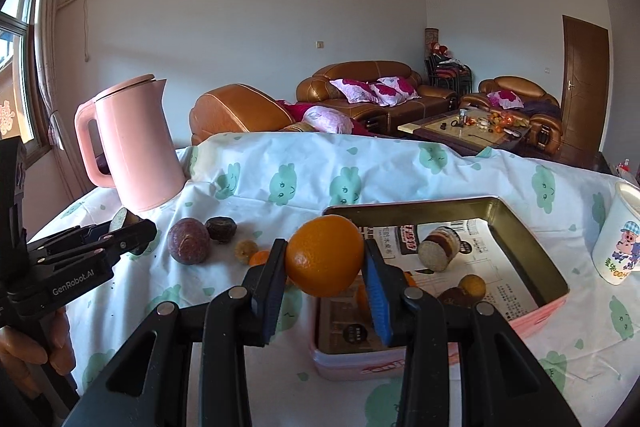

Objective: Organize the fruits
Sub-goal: 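Grasp the round biscuit-topped cake with the left tool while the right tool carries the orange to the tin, then lower the orange and biscuit cake into the pink tin and open both tools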

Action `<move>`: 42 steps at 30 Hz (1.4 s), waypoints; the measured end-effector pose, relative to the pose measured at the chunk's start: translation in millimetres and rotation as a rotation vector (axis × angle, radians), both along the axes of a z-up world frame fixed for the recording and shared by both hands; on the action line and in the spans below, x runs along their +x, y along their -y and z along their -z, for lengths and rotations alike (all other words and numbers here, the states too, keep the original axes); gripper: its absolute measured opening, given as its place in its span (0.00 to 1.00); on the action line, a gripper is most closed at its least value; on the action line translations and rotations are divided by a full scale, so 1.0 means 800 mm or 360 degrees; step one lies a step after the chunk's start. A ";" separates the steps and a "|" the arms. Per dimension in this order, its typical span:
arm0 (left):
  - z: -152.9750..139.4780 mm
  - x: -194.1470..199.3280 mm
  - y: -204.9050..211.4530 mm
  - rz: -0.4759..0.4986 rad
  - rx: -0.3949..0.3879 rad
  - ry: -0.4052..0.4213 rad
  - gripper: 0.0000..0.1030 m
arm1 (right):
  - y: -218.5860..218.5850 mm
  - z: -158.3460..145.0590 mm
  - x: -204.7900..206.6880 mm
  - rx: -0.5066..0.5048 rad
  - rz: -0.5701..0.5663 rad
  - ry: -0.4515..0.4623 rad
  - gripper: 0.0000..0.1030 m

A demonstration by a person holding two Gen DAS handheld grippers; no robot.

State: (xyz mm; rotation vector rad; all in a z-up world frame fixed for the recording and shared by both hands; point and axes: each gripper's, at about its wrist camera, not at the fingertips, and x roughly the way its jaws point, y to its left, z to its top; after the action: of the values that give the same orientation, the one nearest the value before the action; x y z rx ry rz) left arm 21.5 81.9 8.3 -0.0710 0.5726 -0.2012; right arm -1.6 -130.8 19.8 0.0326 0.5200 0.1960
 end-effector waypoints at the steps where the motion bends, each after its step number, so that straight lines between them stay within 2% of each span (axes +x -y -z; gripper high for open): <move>1: -0.002 0.000 0.007 0.0011 0.0005 0.0005 0.34 | 0.007 -0.001 0.001 0.0004 0.0015 0.0004 0.38; 13: -0.019 0.008 0.087 0.0153 0.0032 0.0022 0.34 | 0.090 -0.011 0.009 0.0026 0.0189 0.0035 0.38; 21: -0.028 0.017 0.147 0.0277 0.0070 0.0051 0.34 | 0.163 -0.017 0.014 0.0075 0.0383 0.0060 0.38; 26: -0.024 0.029 0.192 0.0351 0.0119 0.0023 0.34 | 0.199 -0.016 0.018 0.0102 0.0482 0.0048 0.38; 30: -0.011 0.046 0.223 0.0357 0.0194 -0.0033 0.34 | 0.208 -0.006 0.028 0.0126 0.0489 -0.0003 0.38; 33: -0.003 0.066 0.239 0.0294 0.0273 -0.0081 0.34 | 0.197 0.003 0.039 0.0062 0.0459 -0.0047 0.38; 37: 0.007 0.086 0.250 0.0251 0.0295 -0.0145 0.34 | 0.181 0.012 0.052 -0.0007 0.0411 -0.0084 0.38; 42: 0.020 0.097 0.259 0.0223 0.0352 -0.0198 0.34 | 0.173 0.026 0.067 0.0000 0.0342 -0.0170 0.38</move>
State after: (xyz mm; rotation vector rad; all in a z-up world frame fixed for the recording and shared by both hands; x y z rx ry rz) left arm 98.9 -125.5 -7.6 0.1728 0.7212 -0.2698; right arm 52.1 -268.9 -0.7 0.0989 0.6184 -0.0159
